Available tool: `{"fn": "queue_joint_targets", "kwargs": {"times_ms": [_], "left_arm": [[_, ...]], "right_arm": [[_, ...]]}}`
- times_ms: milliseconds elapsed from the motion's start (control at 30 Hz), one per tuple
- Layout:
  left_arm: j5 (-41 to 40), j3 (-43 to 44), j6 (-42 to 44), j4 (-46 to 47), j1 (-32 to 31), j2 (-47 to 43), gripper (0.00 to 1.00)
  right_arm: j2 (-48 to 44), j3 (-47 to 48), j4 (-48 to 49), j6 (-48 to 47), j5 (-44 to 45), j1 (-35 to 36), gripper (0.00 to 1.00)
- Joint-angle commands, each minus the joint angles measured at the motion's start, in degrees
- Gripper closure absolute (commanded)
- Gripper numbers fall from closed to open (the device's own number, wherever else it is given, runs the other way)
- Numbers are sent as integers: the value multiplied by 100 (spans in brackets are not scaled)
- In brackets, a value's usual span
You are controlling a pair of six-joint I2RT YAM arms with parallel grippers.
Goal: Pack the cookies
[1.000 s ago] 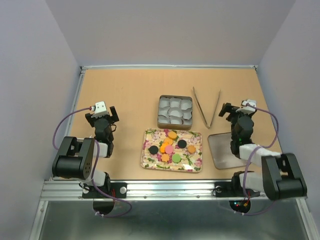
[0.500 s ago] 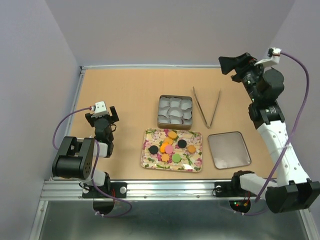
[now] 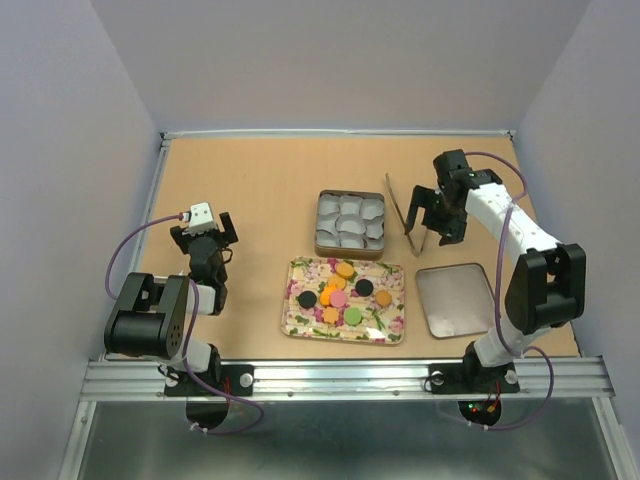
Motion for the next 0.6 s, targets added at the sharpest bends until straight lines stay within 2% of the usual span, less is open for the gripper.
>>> {"fn": "queue_joint_targets", "kwargs": {"times_ms": [0,200,567], "left_arm": [[-8,-36,103,1642,27,-44,1],[-8,-36,103,1633,27,-62,1],[1,-36,103,1633,27,-53,1]], "right_arm": [[-148,311,-413,-228,263,173,0],[485,347,-352,-124,666,700,0],[1391,988,-123,-97,1185,727,0]]}}
